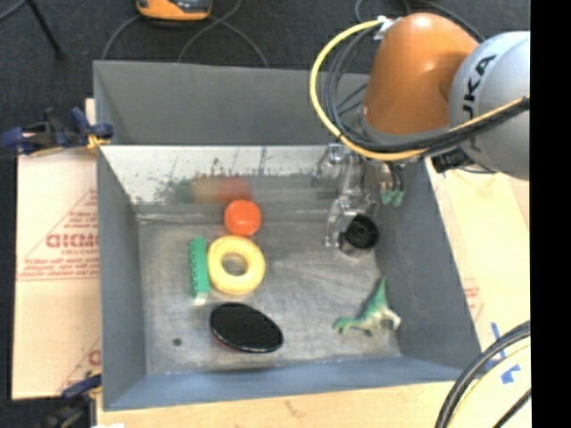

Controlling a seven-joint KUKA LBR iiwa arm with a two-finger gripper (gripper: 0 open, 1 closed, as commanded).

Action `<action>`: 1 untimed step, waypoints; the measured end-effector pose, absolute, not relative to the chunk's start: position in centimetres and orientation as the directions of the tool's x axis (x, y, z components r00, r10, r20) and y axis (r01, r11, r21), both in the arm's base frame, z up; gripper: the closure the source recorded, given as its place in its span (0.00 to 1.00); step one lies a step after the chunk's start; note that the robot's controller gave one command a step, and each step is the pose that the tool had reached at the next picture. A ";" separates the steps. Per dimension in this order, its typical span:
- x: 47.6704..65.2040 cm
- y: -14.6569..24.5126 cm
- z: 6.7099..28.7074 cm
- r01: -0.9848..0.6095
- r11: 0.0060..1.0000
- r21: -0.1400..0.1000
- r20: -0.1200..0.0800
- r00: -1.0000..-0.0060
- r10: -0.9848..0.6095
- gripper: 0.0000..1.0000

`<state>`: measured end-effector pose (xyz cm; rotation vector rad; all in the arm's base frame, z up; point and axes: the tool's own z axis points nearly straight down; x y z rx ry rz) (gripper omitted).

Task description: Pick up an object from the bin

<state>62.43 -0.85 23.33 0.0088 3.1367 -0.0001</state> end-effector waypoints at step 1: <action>62.4 -0.8 23.3 0.006 1.000 0.000 -0.005 -1.000 0.006 0.00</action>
Offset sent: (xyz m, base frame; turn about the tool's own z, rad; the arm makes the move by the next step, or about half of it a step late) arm -0.0126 0.0422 -0.1133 0.4847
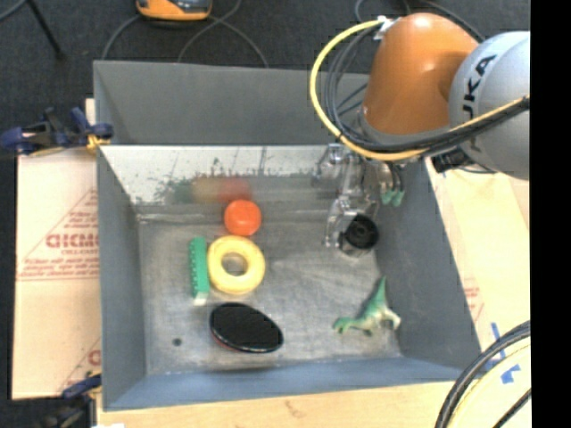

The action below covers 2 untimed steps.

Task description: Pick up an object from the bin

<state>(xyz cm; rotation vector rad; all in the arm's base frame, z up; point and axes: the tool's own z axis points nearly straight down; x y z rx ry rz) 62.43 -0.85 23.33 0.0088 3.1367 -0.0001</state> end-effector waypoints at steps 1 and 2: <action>62.4 -0.4 22.0 0.078 0.997 0.001 -0.011 -0.997 0.078 0.00; 60.5 0.5 17.0 0.245 0.970 0.002 -0.007 -0.970 0.245 0.00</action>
Offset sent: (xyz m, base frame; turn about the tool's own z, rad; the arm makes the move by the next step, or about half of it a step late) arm -0.0577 0.0232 -0.1455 0.0533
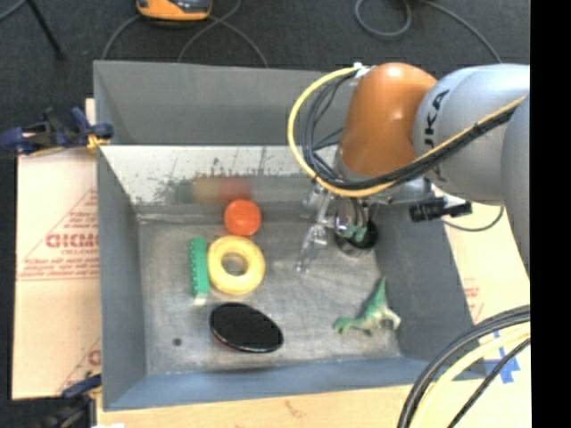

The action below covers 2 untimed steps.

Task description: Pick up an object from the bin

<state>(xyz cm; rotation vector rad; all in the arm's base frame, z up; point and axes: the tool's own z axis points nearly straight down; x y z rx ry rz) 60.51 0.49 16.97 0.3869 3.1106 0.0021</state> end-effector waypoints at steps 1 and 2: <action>60.5 1.2 13.7 0.184 0.983 -0.001 -0.001 -0.983 0.184 0.00; 61.5 2.5 10.4 0.094 0.996 -0.001 -0.004 -0.996 0.094 0.00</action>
Offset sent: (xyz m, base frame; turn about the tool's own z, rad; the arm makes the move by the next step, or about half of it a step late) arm 0.0165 0.0354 -0.0997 -0.3405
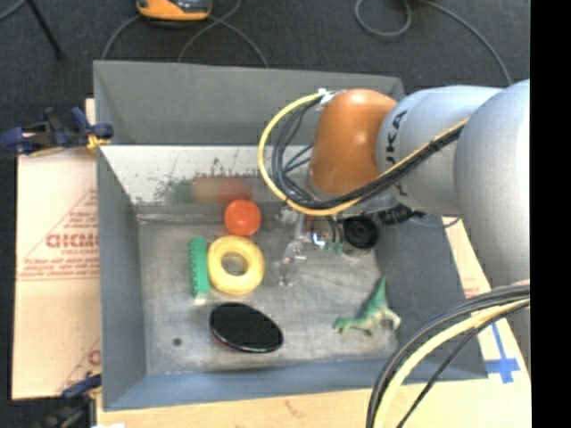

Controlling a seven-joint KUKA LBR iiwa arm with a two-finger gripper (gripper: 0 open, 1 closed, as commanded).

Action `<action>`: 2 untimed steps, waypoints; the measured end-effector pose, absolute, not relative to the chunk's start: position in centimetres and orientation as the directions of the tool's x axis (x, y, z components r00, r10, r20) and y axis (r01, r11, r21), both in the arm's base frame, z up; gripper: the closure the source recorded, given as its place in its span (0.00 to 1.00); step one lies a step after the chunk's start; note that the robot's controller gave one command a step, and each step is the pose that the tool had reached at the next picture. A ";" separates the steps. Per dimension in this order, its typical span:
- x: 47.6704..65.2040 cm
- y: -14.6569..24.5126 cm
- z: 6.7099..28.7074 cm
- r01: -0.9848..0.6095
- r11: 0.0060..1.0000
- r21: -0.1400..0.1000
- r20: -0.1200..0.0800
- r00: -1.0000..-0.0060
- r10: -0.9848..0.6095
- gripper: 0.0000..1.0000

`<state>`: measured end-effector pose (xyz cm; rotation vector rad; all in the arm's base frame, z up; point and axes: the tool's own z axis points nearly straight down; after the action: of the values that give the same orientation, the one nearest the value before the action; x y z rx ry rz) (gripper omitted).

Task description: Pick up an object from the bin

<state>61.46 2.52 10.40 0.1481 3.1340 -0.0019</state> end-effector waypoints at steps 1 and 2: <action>61.7 3.6 8.8 -0.089 0.996 -0.001 -0.002 -0.996 -0.089 0.00; 58.8 12.5 7.7 -0.438 0.899 -0.003 -0.008 -0.899 -0.438 1.00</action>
Offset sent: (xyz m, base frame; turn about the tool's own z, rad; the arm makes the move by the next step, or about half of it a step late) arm -0.0302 0.1004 -0.0315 -0.5478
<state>58.79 12.51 7.66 -0.7038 3.0526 -0.0020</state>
